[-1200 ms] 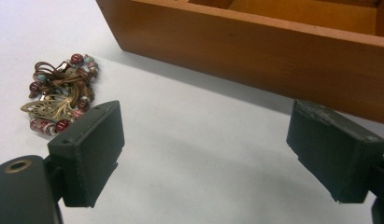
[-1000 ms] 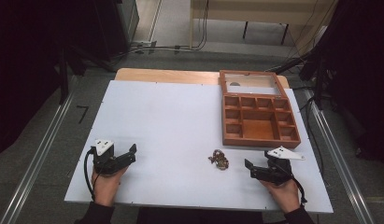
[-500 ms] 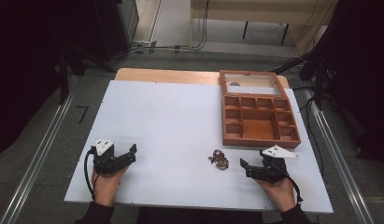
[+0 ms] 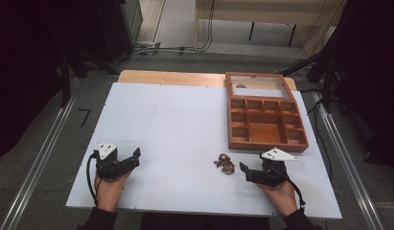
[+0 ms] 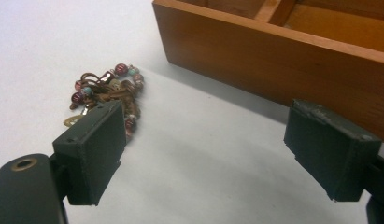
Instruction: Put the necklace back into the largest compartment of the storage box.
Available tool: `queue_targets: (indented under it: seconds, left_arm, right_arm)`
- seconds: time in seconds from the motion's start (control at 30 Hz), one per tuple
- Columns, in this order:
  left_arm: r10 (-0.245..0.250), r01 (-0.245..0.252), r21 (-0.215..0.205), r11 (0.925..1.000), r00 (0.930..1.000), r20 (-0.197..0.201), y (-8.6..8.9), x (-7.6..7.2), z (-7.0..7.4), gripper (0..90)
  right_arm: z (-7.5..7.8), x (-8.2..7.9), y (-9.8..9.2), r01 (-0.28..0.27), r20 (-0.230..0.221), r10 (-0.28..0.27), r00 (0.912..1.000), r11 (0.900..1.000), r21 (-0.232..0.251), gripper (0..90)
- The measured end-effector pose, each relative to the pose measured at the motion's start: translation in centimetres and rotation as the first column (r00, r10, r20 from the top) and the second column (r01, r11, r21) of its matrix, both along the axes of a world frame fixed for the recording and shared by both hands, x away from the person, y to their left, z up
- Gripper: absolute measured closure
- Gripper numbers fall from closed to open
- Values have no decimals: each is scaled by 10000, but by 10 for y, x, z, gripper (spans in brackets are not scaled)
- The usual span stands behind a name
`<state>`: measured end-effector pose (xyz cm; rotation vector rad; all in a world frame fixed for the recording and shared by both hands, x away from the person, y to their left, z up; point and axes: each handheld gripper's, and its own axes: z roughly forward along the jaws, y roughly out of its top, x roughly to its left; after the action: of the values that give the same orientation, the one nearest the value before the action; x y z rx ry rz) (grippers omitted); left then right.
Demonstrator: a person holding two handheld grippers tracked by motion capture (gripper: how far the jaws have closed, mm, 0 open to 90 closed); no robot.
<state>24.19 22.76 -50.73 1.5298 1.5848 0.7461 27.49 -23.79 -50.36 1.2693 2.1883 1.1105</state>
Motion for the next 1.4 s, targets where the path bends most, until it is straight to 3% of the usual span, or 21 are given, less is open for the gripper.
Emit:
queue_targets:
  seconds: [0.9,1.4]
  left_arm:
    - [3,-3,-6,10000,10000,-6,1,1,0,153]
    - [-5,5,-15,10000,10000,22,1,1,0,153]
  right_arm:
    - [-4,10,31,-608,-27,608,9981,9980,-157,140]
    - [-7,14,46,-948,16,950,9955,9946,-415,270]
